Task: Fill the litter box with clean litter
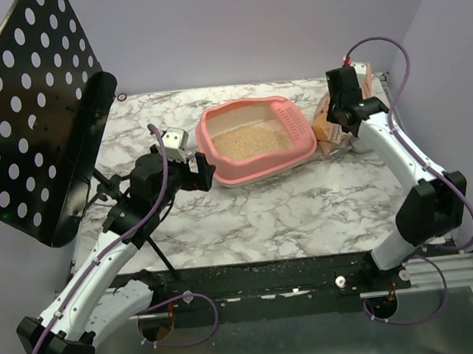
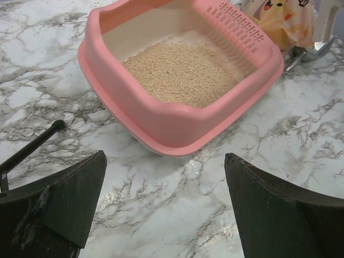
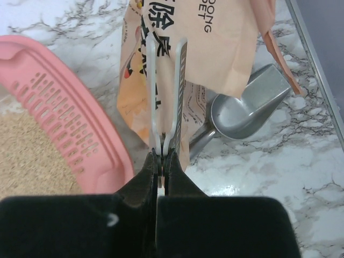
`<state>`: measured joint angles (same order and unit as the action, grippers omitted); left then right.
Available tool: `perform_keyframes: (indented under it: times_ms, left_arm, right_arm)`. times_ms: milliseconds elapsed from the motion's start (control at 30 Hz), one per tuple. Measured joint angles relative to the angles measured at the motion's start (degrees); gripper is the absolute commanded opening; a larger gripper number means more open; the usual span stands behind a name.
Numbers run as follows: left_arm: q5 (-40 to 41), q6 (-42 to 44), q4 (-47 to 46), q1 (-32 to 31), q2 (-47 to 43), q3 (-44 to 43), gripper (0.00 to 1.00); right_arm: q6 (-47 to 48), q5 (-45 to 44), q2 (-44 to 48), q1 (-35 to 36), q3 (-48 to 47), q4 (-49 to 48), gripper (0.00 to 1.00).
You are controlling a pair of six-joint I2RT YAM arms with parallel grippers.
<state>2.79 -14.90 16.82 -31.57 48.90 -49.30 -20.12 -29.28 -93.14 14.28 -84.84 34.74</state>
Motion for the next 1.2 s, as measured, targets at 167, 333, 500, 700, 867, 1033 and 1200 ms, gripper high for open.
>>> perform_keyframes:
  times_ms: [167,333,500,700,867,1033,1200]
  left_arm:
    - [-0.4,-0.1,0.0,0.0,0.0,0.0,0.99]
    - [-0.5,-0.2,0.0,0.0,-0.3,0.0,0.99]
    - [-0.7,-0.4,0.0,0.0,-1.6,0.0,0.99]
    - [-0.9,-0.4,0.0,0.0,-3.3,0.0,0.99]
    - [-1.1,-0.6,0.0,0.0,-3.3,0.0,0.99]
    - [-1.1,-0.6,0.0,0.0,-3.3,0.0,0.99]
    - [-1.1,-0.6,0.0,0.0,-3.0,0.0,0.99]
  right_arm:
    - [-0.3,3.7,8.6,1.6,4.1,0.3,0.00]
    - [-0.9,7.7,15.3,3.9,9.1,2.7,0.00]
    - [-3.9,11.5,24.0,4.1,20.2,4.6,0.00]
    - [-8.4,16.7,28.9,4.0,31.8,5.1,0.00]
    - [-11.2,21.1,29.0,4.0,39.3,4.2,0.01]
    - [-12.9,27.5,28.9,4.0,42.8,1.4,0.26]
    - [-13.7,29.8,28.7,4.0,43.3,-0.3,0.56]
